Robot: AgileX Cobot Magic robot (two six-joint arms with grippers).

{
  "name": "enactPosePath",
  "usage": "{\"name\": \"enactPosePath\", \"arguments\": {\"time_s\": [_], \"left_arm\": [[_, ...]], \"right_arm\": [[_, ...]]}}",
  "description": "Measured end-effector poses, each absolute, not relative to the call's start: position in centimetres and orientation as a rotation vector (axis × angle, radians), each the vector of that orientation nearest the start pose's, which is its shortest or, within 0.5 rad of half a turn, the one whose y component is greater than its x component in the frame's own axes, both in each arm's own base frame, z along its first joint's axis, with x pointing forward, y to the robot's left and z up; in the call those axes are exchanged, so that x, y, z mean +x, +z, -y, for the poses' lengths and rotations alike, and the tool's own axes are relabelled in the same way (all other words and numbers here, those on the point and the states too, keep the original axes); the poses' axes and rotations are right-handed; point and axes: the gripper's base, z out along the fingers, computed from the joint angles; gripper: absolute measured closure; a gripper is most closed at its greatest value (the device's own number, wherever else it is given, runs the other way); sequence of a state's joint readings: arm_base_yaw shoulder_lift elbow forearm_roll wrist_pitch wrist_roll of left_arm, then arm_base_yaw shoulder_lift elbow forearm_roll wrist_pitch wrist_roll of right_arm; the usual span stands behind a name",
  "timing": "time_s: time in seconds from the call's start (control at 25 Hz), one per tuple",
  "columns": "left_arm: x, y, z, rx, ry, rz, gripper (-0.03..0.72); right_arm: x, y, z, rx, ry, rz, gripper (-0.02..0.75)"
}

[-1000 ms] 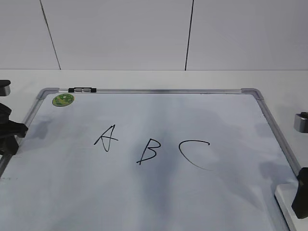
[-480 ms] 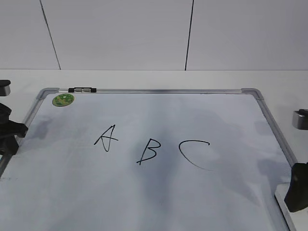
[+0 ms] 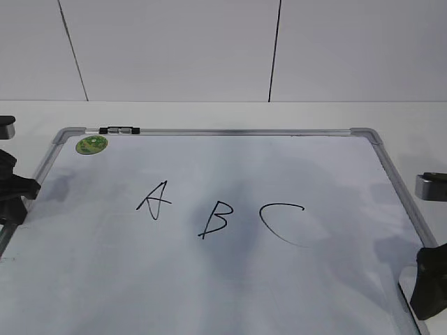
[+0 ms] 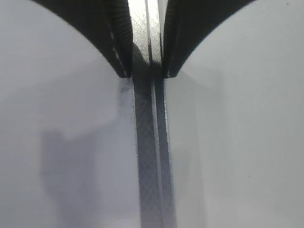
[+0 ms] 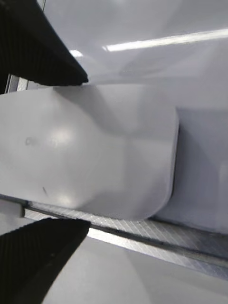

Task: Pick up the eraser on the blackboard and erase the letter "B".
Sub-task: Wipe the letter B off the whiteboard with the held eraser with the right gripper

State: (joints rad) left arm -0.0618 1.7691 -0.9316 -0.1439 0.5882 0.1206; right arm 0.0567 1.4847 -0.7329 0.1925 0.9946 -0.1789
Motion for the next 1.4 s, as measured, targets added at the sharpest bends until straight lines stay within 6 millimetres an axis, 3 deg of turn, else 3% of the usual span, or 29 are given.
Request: {"name": "enactPosePath", "arguments": {"time_s": [0.4,0.64,1.04,1.4], "left_arm": [[31.2,14.9,2.7,0.104,-0.126,-2.903,0.541],[31.2,14.9,2.7,0.104,-0.126,-2.903,0.541],[31.2,14.9,2.7,0.104,-0.126,-2.903,0.541],[31.2,14.9,2.7,0.104,-0.126,-2.903,0.541]], "right_arm": [[21.9,17.1,-2.8,-0.189,0.272,-3.251,0.071],[22.0,16.9,-2.8,-0.181,0.285,-3.263,0.152],[22.1,17.0,-2.8,-0.175,0.289,-3.266,0.179],[24.3,19.9,-3.1,-0.194,0.316,-3.240,0.181]]}}
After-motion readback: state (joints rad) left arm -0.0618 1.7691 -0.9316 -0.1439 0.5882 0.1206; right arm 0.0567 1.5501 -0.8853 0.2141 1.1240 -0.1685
